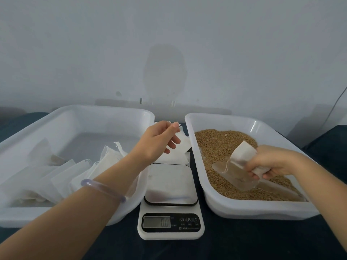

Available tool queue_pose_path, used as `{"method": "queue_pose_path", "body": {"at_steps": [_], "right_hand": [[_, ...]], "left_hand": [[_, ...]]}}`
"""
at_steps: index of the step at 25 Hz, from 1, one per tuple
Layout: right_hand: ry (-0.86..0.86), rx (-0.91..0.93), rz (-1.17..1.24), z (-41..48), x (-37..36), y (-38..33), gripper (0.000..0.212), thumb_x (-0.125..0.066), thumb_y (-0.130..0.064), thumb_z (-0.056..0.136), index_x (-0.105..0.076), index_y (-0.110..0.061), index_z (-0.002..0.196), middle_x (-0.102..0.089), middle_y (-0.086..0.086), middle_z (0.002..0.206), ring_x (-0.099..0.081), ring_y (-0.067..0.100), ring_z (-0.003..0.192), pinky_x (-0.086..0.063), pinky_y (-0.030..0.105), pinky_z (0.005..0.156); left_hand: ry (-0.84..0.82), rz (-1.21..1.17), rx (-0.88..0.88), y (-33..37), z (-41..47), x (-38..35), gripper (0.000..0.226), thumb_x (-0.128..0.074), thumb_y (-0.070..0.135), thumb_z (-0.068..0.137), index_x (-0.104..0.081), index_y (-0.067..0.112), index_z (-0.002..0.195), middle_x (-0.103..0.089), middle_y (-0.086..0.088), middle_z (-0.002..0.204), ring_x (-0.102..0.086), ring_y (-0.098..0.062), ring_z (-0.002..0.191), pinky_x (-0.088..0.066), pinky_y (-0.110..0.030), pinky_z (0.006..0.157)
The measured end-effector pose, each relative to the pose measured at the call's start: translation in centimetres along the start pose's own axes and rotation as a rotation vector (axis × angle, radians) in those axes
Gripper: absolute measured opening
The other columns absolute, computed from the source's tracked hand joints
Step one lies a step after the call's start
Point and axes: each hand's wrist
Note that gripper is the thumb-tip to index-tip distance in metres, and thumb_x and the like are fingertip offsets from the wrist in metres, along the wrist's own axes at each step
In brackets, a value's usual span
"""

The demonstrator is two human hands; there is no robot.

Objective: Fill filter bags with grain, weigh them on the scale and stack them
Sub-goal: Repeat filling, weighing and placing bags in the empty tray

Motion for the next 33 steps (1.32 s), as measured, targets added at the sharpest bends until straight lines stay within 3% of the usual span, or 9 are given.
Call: {"method": "queue_pose_path", "body": {"at_steps": [7, 12, 18, 23, 25, 27, 29, 31, 33], "right_hand": [[-0.053, 0.050, 0.169, 0.2, -0.4, 0.9, 0.029, -0.072, -0.006, 0.079, -0.059, 0.002, 0.104, -0.070, 0.012, 0.071, -0.066, 0.019, 0.058, -0.047, 0.023, 0.043], [-0.047, 0.258, 0.652, 0.7, -0.6, 1.7, 0.054, -0.075, -0.006, 0.064, -0.055, -0.003, 0.115, -0.072, 0.015, 0.092, -0.070, 0.027, 0.082, -0.057, 0.039, 0.064], [-0.212, 0.558, 0.944, -0.6, -2.2, -1.5, 0.025, -0.073, -0.001, 0.068, -0.070, -0.005, 0.093, -0.069, 0.012, 0.089, -0.069, 0.027, 0.089, -0.057, 0.033, 0.066], [-0.407, 0.749, 0.720, -2.2, -6.3, -6.8, 0.035, -0.078, -0.001, 0.065, -0.073, -0.013, 0.098, -0.070, 0.012, 0.092, -0.068, 0.026, 0.092, -0.056, 0.035, 0.073], [-0.453, 0.794, 0.640, -2.7, -7.7, -8.5, 0.040, -0.074, 0.002, 0.071, -0.069, -0.014, 0.107, -0.069, 0.014, 0.094, -0.067, 0.027, 0.093, -0.055, 0.035, 0.073], [-0.447, 0.807, 0.598, -3.1, -8.6, -9.5, 0.040, -0.077, -0.007, 0.073, -0.067, -0.017, 0.111, -0.069, 0.013, 0.100, -0.067, 0.026, 0.098, -0.055, 0.036, 0.077], [-0.263, 0.817, 0.472, -3.5, -9.0, -9.8, 0.037, -0.080, -0.034, 0.066, -0.071, -0.027, 0.101, -0.072, 0.002, 0.100, -0.067, 0.016, 0.097, -0.053, 0.033, 0.084], [-0.004, 0.818, 0.281, -3.6, -9.1, -9.3, 0.027, -0.076, -0.049, 0.063, -0.072, -0.029, 0.080, -0.067, -0.012, 0.071, -0.061, 0.004, 0.066, -0.044, 0.016, 0.065], [0.163, 0.839, 0.119, -3.3, -9.1, -8.5, 0.034, -0.074, -0.040, 0.076, -0.061, -0.011, 0.064, -0.043, -0.011, 0.050, -0.037, 0.004, 0.046, -0.028, 0.012, 0.047]], "left_hand": [[-0.006, 0.003, -0.006, -0.1, 0.0, 0.0, 0.025, -0.046, 0.036, 0.097, -0.061, 0.019, 0.086, -0.066, 0.006, 0.071, -0.059, -0.006, 0.062, -0.048, -0.021, 0.058], [-0.005, 0.008, -0.001, -0.1, -0.1, 0.1, 0.023, -0.047, 0.034, 0.097, -0.061, 0.018, 0.087, -0.066, 0.006, 0.072, -0.059, -0.007, 0.062, -0.049, -0.022, 0.059], [-0.088, 0.020, -0.022, 0.2, -0.6, 0.0, 0.007, -0.063, 0.028, 0.088, -0.064, 0.022, 0.093, -0.066, 0.002, 0.080, -0.060, -0.006, 0.069, -0.050, -0.024, 0.066], [-0.136, -0.085, -0.208, 1.0, -1.3, -0.1, 0.029, -0.068, 0.039, 0.077, -0.067, 0.028, 0.103, -0.066, 0.004, 0.087, -0.060, -0.010, 0.078, -0.050, -0.022, 0.067], [-0.127, -0.111, -0.277, 1.1, -1.2, 0.0, 0.027, -0.070, 0.031, 0.078, -0.071, 0.009, 0.093, -0.063, -0.004, 0.077, -0.057, -0.019, 0.065, -0.048, -0.028, 0.061], [-0.047, -0.118, -0.260, 0.9, -1.0, 0.3, 0.029, -0.074, 0.024, 0.079, -0.067, -0.005, 0.077, -0.057, -0.007, 0.070, -0.053, -0.017, 0.055, -0.046, -0.024, 0.055], [0.059, -0.021, -0.220, 0.5, -0.8, 0.6, 0.033, -0.072, 0.019, 0.080, -0.059, -0.004, 0.061, -0.049, 0.001, 0.062, -0.047, -0.011, 0.055, -0.040, -0.017, 0.056], [0.090, 0.108, -0.182, 0.3, -0.5, 1.1, 0.044, -0.070, 0.017, 0.084, -0.046, -0.001, 0.052, -0.036, 0.000, 0.054, -0.035, -0.015, 0.054, -0.031, -0.023, 0.054], [0.057, 0.202, -0.128, 0.4, -0.4, 1.3, 0.049, -0.068, 0.019, 0.085, -0.039, 0.010, 0.047, -0.033, 0.001, 0.051, -0.034, -0.017, 0.054, -0.033, -0.027, 0.055]]}}
Point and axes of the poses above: each hand's wrist, its own z-axis towards the middle knuckle, its own x-axis out of the back of the hand, y = z × x
